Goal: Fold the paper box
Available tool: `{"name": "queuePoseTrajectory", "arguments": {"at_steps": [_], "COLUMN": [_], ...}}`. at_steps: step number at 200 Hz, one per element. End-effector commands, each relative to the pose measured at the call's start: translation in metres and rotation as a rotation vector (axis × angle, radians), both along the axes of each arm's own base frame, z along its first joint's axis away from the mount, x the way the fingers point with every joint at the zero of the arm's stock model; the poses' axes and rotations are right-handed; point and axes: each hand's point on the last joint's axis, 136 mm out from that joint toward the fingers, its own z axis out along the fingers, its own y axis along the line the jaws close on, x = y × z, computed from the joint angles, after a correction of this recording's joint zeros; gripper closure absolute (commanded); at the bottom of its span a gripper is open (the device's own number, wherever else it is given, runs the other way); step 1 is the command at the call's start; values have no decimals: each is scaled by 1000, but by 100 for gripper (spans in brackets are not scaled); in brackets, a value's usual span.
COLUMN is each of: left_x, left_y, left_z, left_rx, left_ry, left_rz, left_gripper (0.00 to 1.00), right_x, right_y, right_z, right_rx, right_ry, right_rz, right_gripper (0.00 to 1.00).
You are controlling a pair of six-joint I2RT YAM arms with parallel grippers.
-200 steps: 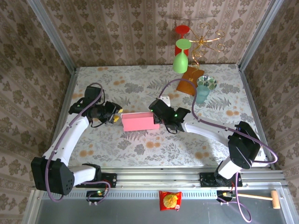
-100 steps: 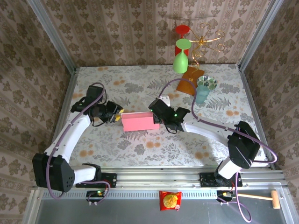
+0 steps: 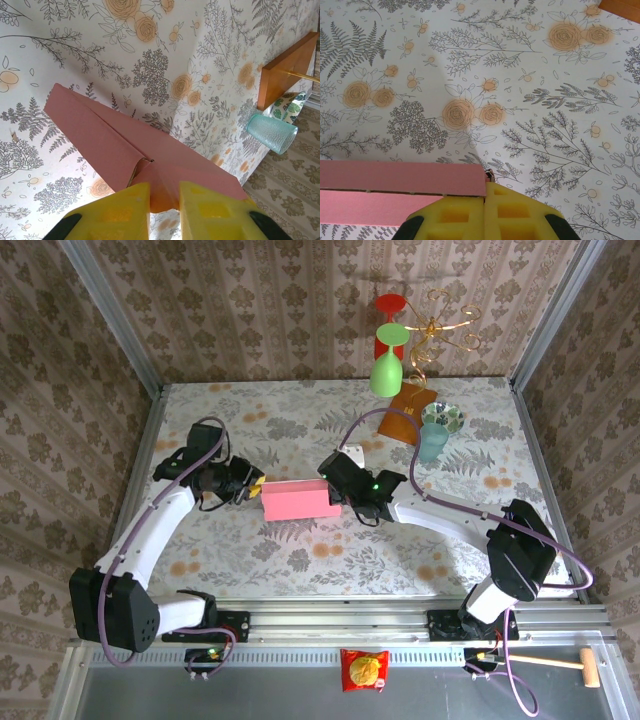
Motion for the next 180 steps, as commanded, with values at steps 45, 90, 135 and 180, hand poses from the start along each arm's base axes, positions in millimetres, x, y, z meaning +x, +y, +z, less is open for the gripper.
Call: {"name": "queuePoseTrajectory", "arguments": {"at_steps": [45,90,135,180], "left_x": [-18,-21,-26,-29], "left_y": [5,15,20,24], "left_z": [-16,-15,-19,-28], "left_rx": [45,93,138,161], "left_ry": [39,29,42,39], "left_rz": [-42,-61,-104,-103], "left_gripper": [82,81,81,81], "right_x": [-23,-24,-23,-24], "right_y": [-20,-21,-21,-20], "right_z": [-45,-45,-44,-43], "right_rx": [-135,-137,-140,-139], "right_ry": [146,148,146,141], "right_rz": [0,-4,-6,-1], "right_gripper": [100,100,100,100]}}
